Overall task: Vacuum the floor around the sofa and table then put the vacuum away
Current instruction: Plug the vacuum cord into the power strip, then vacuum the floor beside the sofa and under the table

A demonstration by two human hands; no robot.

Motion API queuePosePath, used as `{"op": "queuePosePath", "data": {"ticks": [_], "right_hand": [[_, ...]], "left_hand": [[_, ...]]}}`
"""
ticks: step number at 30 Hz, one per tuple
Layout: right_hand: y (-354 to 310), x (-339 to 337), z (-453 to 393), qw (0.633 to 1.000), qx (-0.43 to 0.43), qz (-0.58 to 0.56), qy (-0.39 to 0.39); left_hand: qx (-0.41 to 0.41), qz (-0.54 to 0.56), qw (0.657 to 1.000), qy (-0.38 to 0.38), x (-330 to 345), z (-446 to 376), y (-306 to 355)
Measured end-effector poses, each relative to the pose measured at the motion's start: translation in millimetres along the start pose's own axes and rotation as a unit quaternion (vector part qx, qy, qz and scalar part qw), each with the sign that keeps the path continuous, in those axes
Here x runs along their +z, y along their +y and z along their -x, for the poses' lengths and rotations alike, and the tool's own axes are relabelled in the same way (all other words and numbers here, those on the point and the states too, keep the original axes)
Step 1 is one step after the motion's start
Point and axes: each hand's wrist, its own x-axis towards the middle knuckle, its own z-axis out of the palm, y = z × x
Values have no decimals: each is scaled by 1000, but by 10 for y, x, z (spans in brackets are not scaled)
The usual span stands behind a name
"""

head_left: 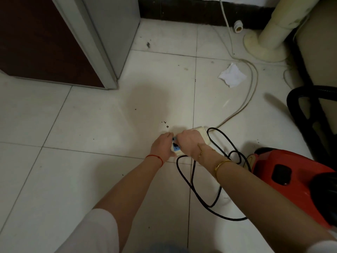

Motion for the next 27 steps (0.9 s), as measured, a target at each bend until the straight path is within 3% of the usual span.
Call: {"op": "queuePosePath", "data": {"ticks": [4, 7, 12, 18, 27], "right_hand": [[178, -95, 223, 981, 66, -119, 141], [467, -279, 476, 944, 88, -187, 256], [992, -508, 1162, 880, 186, -223, 377], [1503, -403, 2259, 821, 325, -236, 405], [1676, 27, 3535, 759, 435, -240, 422]], "left_hand": [[14, -9, 999, 47, -157, 59, 167], [51, 19, 992, 113, -336, 116, 507], [203, 57, 969, 128, -477, 211, 1373], [348, 22, 935, 61, -145, 501, 2324], [341, -78, 937, -15, 449, 863, 2631]]}}
